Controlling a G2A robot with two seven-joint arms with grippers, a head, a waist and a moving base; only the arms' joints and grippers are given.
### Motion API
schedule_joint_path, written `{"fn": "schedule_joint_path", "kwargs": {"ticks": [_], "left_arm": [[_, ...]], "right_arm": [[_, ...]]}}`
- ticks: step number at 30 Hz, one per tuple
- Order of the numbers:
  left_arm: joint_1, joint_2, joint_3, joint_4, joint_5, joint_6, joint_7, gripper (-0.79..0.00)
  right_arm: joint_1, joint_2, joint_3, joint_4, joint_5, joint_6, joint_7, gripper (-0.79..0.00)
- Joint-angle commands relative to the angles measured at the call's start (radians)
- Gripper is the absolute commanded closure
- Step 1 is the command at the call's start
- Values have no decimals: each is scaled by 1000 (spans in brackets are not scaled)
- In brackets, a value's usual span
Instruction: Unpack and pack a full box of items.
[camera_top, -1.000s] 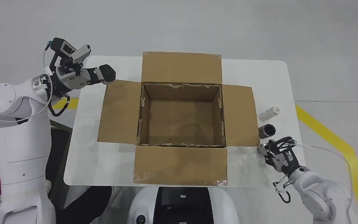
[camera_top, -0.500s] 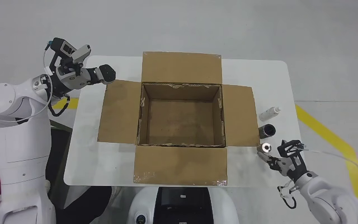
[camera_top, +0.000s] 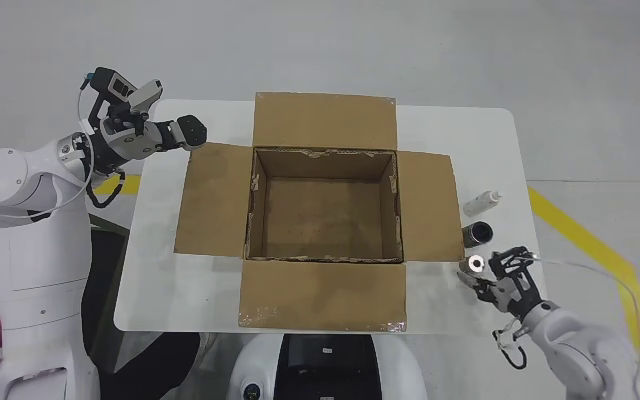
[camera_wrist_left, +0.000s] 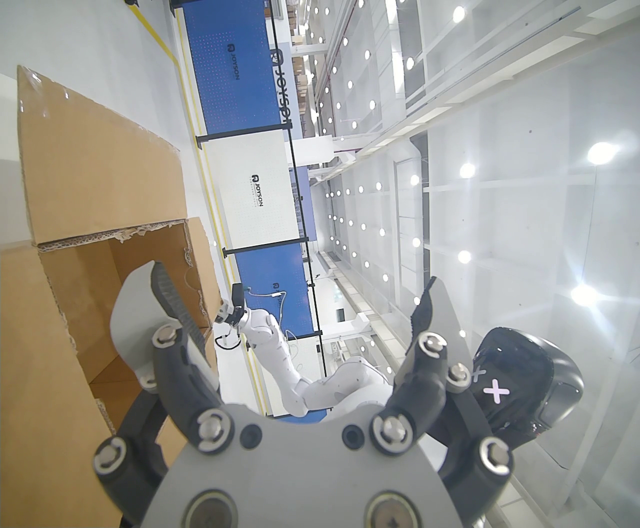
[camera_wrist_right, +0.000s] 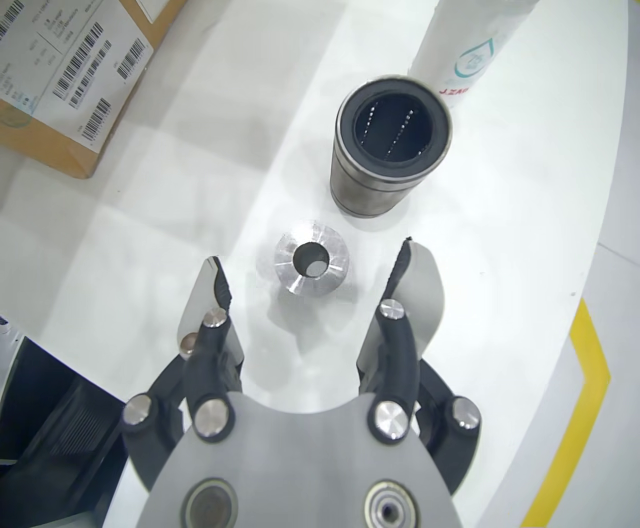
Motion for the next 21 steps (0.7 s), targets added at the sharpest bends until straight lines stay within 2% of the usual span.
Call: {"fn": "schedule_joint_path", "kwargs": {"ticks": [1, 2, 7, 14, 16, 18, 19, 21], "left_arm": [[0, 0, 0, 0, 0, 0, 0, -785], [0, 0, 0, 0, 0, 0, 0, -785], [0, 0, 0, 0, 0, 0, 0, -785], [0, 0, 0, 0, 0, 0, 0, -785], [0, 0, 0, 0, 0, 0, 0, -785], [0, 0, 0, 0, 0, 0, 0, -785], [0, 0, 0, 0, 0, 0, 0, -785], [0, 0, 0, 0, 0, 0, 0, -785]], "right_arm": [[15, 1, -7, 10, 3, -3, 5, -456], [20, 1, -10, 13, 3, -6, 7, -391], [28, 2, -21, 29, 8, -5, 17, -326], [27, 3, -26, 33, 6, 4, 19, -296], [26, 4, -27, 31, 7, 6, 19, -237], [24, 4, -25, 26, 5, 11, 18, -126], [23, 4, -23, 23, 4, 12, 17, 0], [17, 5, -17, 15, 4, 15, 16, 0]]}}
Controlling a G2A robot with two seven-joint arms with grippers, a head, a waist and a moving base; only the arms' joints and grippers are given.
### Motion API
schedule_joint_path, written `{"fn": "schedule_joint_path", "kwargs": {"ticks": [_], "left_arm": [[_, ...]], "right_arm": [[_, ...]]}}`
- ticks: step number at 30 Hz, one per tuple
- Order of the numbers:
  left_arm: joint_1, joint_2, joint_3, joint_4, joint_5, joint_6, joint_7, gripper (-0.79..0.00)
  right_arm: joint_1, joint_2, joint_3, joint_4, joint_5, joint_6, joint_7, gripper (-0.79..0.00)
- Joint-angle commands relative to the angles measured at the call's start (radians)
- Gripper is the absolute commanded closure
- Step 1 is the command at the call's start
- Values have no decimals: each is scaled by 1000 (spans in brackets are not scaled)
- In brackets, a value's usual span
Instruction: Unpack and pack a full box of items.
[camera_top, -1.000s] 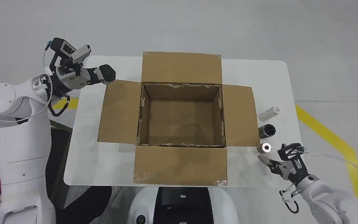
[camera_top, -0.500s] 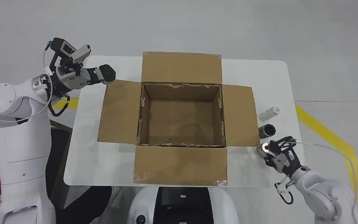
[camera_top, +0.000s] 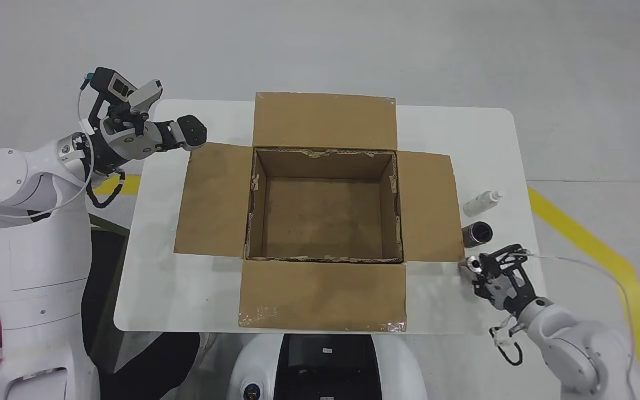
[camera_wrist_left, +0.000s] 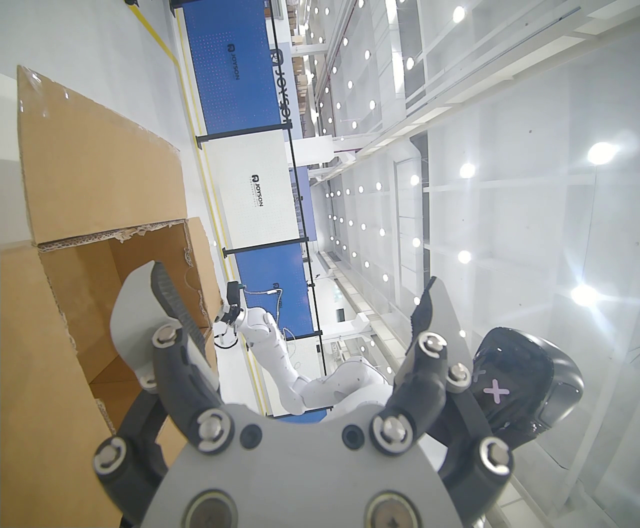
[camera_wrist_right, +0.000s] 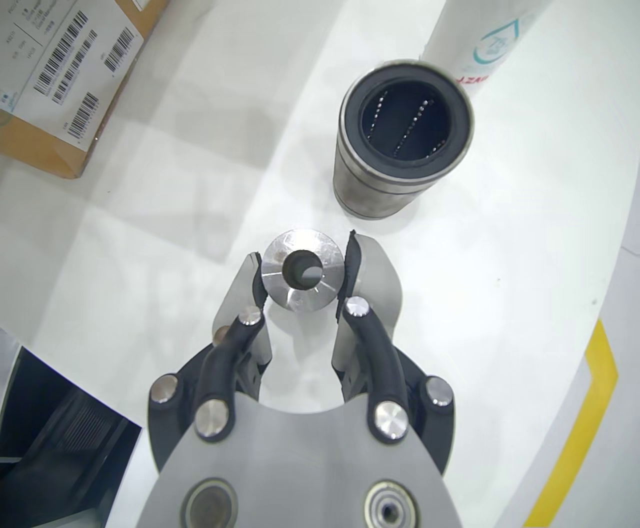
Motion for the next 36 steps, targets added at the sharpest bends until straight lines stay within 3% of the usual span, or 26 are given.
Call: {"fn": "schedule_joint_path", "kwargs": {"ticks": [1, 24, 29, 36], "left_arm": [[0, 0, 0, 0, 0, 0, 0, -785], [0, 0, 0, 0, 0, 0, 0, -785], [0, 0, 0, 0, 0, 0, 0, -785], [0, 0, 0, 0, 0, 0, 0, -785]], "right_arm": [[-9, 0, 7, -10, 1, 1, -3, 0], [-330, -19, 262, -422, 86, 41, -156, 0], [-309, -18, 271, -460, 75, 14, -165, 0], [-172, -6, 194, -460, 42, -45, -138, 0]]}}
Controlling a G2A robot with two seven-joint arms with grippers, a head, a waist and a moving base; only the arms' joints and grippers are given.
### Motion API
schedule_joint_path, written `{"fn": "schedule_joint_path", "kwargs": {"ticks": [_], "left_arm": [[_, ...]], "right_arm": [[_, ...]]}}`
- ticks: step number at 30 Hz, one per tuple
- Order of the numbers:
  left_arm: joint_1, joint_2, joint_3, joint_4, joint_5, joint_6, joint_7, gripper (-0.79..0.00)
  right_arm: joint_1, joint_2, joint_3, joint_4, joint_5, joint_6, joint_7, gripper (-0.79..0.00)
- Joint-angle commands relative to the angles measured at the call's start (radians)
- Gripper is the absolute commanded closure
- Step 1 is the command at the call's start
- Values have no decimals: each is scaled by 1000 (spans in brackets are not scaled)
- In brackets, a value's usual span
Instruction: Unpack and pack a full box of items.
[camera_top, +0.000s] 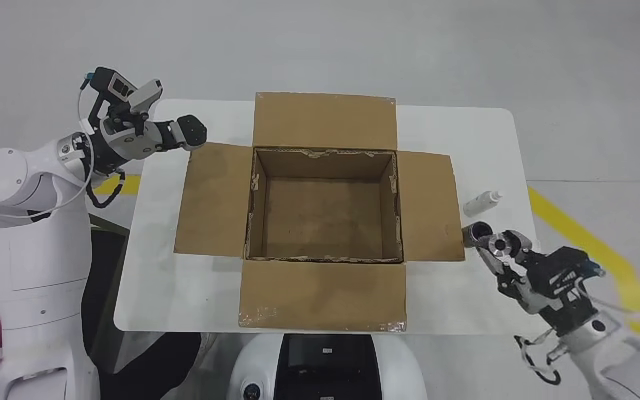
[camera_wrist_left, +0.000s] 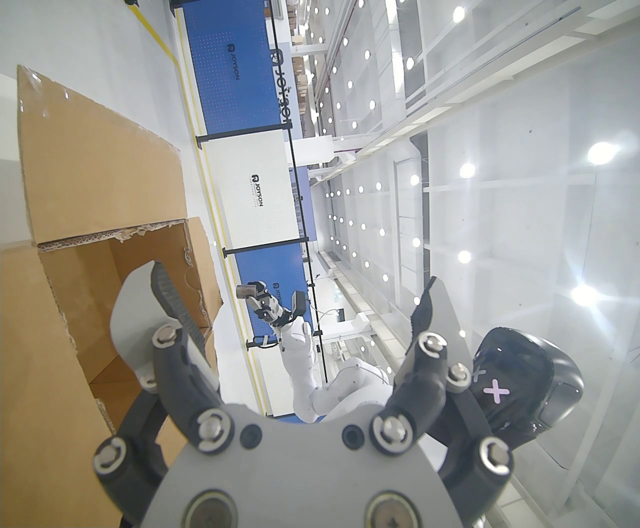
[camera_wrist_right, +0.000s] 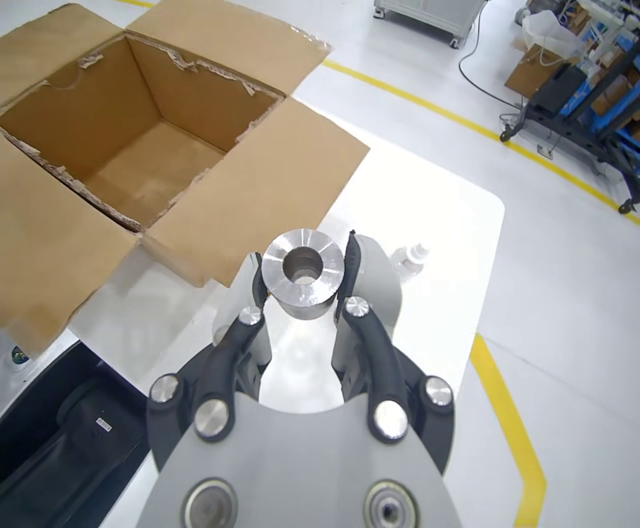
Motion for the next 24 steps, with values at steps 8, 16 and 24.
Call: {"fn": "schedule_joint_path", "kwargs": {"ticks": [8, 16, 24], "left_arm": [[0, 0, 0, 0, 0, 0, 0, -785], [0, 0, 0, 0, 0, 0, 0, -785], [0, 0, 0, 0, 0, 0, 0, -785]], "right_arm": [[238, 17, -188, 0, -14, -10, 152, 0], [483, 19, -449, 0, -25, 41, 340, 0], [691, 4, -719, 32, -47, 112, 493, 0]]}}
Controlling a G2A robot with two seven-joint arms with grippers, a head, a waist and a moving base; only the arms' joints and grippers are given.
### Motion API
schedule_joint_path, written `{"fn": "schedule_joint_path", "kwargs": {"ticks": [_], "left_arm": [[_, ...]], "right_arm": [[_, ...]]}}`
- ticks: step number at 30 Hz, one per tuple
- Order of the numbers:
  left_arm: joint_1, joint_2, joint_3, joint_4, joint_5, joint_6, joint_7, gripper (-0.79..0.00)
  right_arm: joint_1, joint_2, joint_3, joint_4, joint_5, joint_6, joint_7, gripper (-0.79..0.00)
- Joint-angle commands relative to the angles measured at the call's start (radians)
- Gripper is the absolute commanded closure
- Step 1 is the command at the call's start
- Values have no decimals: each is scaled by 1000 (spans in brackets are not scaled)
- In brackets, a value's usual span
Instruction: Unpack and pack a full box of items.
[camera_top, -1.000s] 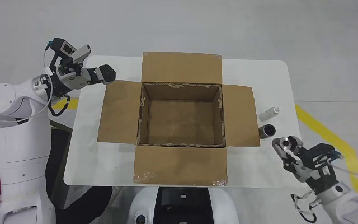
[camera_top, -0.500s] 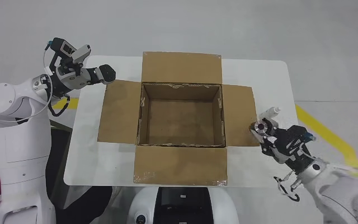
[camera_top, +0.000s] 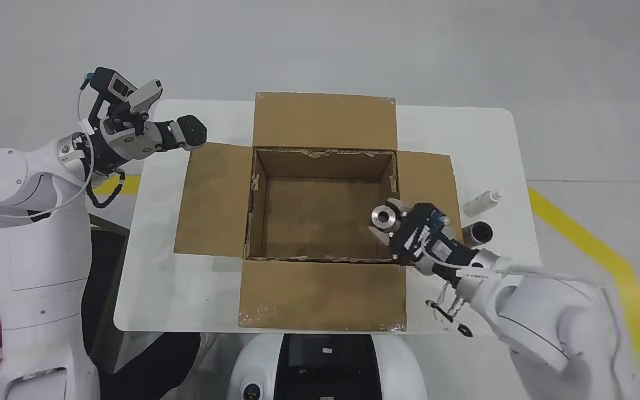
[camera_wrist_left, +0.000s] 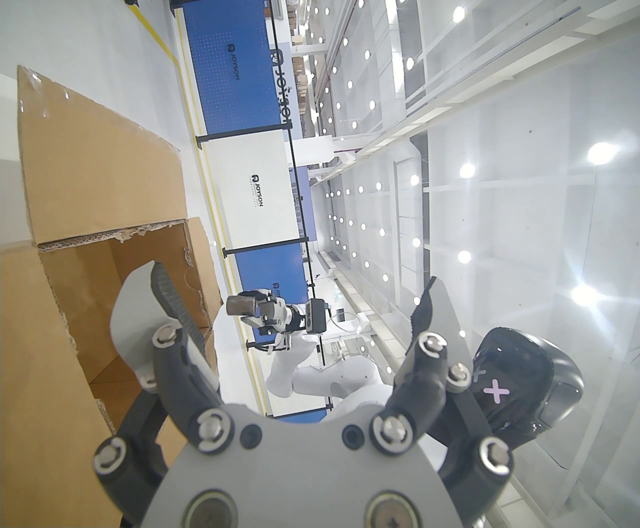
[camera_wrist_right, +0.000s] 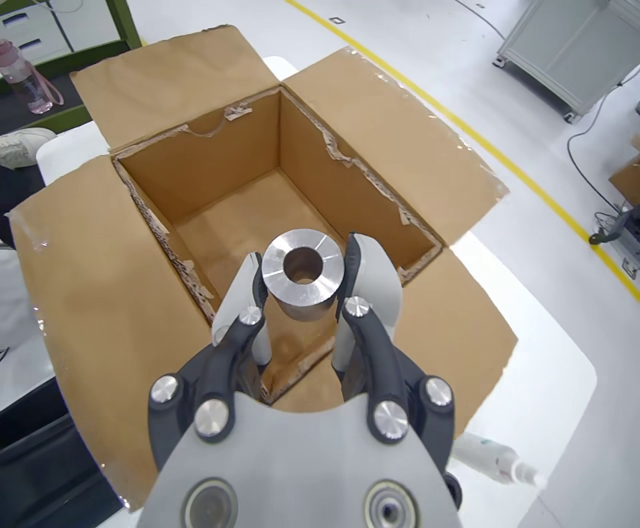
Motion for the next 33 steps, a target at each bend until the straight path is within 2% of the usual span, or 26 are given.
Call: {"fn": "schedule_joint_path", "kwargs": {"ticks": [1, 10, 24, 33], "left_arm": [[0, 0, 0, 0, 0, 0, 0, -785], [0, 0, 0, 0, 0, 0, 0, -785], [0, 0, 0, 0, 0, 0, 0, -785], [0, 0, 0, 0, 0, 0, 0, -785]], "right_arm": [[58, -6, -68, 30, -2, 13, 23, 0], [282, -52, -345, 202, -26, 89, 61, 0], [511, -135, -559, 436, 57, 194, 67, 0], [638, -194, -660, 573, 114, 209, 56, 0]]}}
